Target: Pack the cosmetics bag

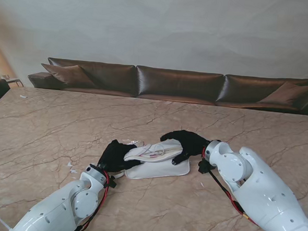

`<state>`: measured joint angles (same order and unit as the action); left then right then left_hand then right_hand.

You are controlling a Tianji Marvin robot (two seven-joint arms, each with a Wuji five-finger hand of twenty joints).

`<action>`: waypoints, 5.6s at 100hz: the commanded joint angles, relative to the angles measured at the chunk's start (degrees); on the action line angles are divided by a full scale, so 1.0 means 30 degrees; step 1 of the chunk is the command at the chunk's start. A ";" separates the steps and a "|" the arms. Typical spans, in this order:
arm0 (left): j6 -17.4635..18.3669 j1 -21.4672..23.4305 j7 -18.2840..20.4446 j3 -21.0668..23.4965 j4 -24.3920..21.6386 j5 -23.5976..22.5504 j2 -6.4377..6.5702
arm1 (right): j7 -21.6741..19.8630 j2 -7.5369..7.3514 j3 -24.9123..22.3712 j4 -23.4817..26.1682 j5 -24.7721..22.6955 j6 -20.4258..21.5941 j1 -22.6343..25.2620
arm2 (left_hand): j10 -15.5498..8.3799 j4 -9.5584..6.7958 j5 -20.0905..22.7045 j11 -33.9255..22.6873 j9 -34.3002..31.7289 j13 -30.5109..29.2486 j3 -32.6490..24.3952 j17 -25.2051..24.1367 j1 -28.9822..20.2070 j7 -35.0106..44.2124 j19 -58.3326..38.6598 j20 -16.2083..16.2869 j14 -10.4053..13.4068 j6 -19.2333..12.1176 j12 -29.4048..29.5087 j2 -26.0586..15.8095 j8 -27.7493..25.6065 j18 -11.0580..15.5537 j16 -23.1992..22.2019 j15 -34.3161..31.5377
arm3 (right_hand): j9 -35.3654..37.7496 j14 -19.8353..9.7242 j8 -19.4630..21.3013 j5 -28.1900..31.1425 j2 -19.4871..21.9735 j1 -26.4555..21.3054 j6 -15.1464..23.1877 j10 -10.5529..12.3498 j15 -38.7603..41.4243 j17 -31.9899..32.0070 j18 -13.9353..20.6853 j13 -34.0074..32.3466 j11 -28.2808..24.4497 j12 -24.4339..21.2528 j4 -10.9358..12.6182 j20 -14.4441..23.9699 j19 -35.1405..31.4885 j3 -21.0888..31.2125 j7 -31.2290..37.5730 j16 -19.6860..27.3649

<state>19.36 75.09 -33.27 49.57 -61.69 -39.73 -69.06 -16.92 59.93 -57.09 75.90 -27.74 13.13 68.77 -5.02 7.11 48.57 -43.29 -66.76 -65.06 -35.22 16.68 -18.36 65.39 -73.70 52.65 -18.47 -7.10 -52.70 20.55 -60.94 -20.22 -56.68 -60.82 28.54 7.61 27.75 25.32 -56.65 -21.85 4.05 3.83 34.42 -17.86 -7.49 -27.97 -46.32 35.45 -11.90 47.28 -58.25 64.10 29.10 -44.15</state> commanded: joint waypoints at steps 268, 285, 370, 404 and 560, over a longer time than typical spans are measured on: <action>-0.4580 0.3321 0.2065 0.1328 -0.9467 -0.7447 0.2006 | 0.2613 0.1198 0.0591 -0.0508 0.1130 -0.2861 0.0595 | 0.2517 -0.1682 -0.4758 0.8833 1.1705 1.0854 -0.3596 -0.3136 -0.1106 -1.3194 0.4911 -0.1211 0.3126 0.2619 1.2591 0.0395 1.4534 0.2648 0.4098 1.1812 | 1.1240 -0.0670 0.7695 1.0037 0.4633 -0.6610 0.6890 0.0671 0.8194 -0.5535 -0.0300 -0.8611 -0.2156 0.2472 -0.1754 0.1905 -0.9608 0.4848 1.0039 -0.5060; -0.4400 0.3132 0.1793 0.0673 -0.9210 -0.7295 0.1953 | 0.2776 0.1273 0.0704 -0.0546 0.1269 -0.2978 0.0559 | 0.2436 -0.0940 -0.4434 0.8983 1.2083 1.1866 -0.3370 -0.4030 -0.0732 -1.1714 0.6440 -0.1798 0.3050 0.2754 1.2603 0.2583 1.3724 0.2494 0.5028 1.2970 | 1.1264 -0.0674 0.7698 1.0119 0.4574 -0.6601 0.6842 0.0636 0.8208 -0.5552 -0.0334 -0.8631 -0.2173 0.2479 -0.1751 0.1924 -0.9623 0.4885 1.0005 -0.5076; -0.8819 0.0897 -0.1963 -0.2886 -0.6530 -0.5119 0.0168 | 0.3224 0.1429 0.1091 -0.0754 0.1432 -0.2743 0.0397 | 0.2439 0.0868 -0.1679 0.7971 1.1374 1.4531 -0.5918 -0.6901 -0.6555 -0.4006 0.6824 -0.1208 0.2519 -0.0116 1.1201 0.3164 1.2991 0.3271 0.4696 1.2469 | 1.1412 -0.0600 0.7344 1.0266 0.4302 -0.6488 0.6809 0.0572 0.8219 -0.5617 -0.0409 -0.8712 -0.2093 0.2324 -0.1809 0.2014 -0.9646 0.5104 0.9852 -0.5042; -0.8994 0.0845 -0.2360 -0.2808 -0.6040 -0.3334 -0.0540 | 0.3188 0.1386 0.1048 -0.0880 0.1433 -0.2433 0.0549 | 0.2184 0.2111 -0.2673 0.6645 1.1718 1.5596 -0.4292 -0.7084 -1.1729 -0.0400 0.7234 -0.1637 0.2816 -0.0148 1.0168 0.2228 0.9398 0.3665 0.4247 1.1367 | 1.1437 -0.0598 0.7335 1.0247 0.4320 -0.6514 0.6846 0.0588 0.8217 -0.5618 -0.0409 -0.8758 -0.2071 0.2304 -0.1808 0.2025 -0.9641 0.5095 0.9884 -0.5039; -0.9261 0.0733 -0.5471 -0.2600 -0.4343 -0.2858 -0.1282 | 0.4028 0.1411 0.0975 -0.0754 0.0759 -0.1859 0.1136 | 0.1623 0.2497 -0.4913 0.4626 1.1217 1.6004 -0.1539 -0.7249 -1.1113 0.0616 1.1952 -0.0001 0.2669 -0.1389 0.7892 -0.0423 0.8071 0.3944 0.3569 1.0226 | 1.2104 -0.0743 0.6842 1.0612 0.3964 -0.6381 0.7051 0.0721 0.7664 -0.6501 -0.0685 -0.9856 -0.1347 0.1535 -0.1744 0.1869 -0.9621 0.5245 0.9567 -0.4438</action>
<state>-8.88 76.72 -49.27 41.15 -74.03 -49.16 -72.86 -5.19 63.78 -54.65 74.16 -24.72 7.17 70.70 1.54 14.66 33.65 -27.62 -31.51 -16.56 -39.31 -4.32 -46.42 64.22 -39.00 51.15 -11.77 -9.85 -27.79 23.39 -35.66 -10.17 -44.83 -29.00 58.66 6.12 47.13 48.07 -53.95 -26.59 19.73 5.65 52.03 -34.38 -14.75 -51.02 -48.36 40.71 -21.20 52.11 -81.60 64.40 50.45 -56.44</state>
